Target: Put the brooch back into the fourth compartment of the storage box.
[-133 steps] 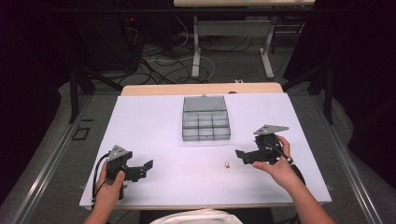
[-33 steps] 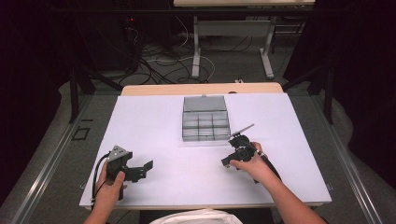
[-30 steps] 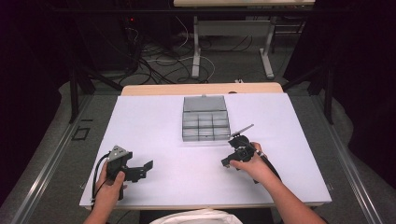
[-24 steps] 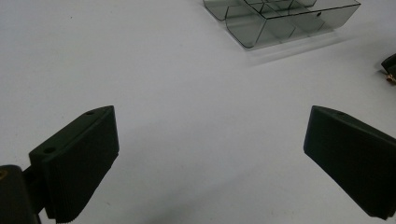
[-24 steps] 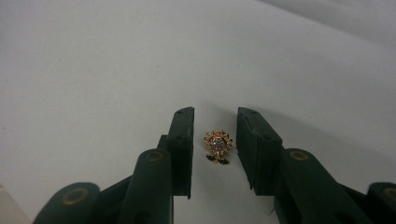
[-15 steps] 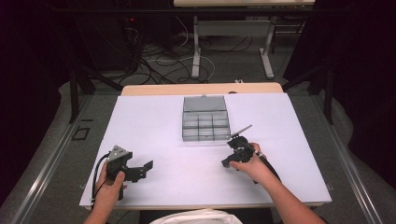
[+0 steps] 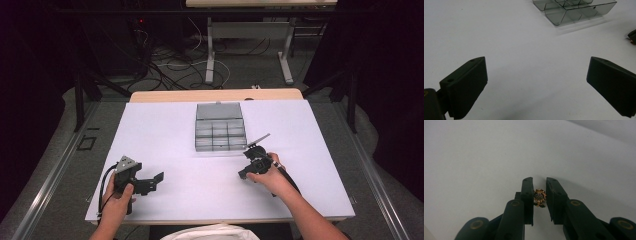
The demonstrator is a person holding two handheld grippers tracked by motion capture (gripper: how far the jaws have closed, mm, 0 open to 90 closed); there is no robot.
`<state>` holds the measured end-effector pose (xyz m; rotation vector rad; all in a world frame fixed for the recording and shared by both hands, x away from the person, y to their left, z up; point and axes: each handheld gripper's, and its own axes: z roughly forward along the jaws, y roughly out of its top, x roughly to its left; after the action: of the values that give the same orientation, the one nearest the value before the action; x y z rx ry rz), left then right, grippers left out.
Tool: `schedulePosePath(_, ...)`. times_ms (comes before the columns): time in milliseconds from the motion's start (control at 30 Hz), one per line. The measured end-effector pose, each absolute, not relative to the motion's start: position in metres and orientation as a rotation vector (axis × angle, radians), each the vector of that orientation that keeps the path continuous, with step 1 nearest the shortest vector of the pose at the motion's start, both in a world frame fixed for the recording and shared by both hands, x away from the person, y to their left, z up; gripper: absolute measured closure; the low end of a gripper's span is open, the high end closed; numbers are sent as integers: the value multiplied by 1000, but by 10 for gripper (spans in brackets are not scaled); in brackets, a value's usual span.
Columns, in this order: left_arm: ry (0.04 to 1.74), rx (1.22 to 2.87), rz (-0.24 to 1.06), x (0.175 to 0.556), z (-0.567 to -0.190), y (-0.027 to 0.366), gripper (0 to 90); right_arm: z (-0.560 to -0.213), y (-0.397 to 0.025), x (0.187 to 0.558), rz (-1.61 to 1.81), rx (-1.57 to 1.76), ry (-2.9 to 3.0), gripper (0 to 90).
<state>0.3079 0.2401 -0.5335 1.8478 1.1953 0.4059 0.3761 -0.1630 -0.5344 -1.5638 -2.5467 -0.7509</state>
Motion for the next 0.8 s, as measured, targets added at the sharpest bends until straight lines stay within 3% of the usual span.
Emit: schedulePosePath(800,1196,1859,404,308,-533,240,39,-531,-165,377,-807,-1566,-2540,777)
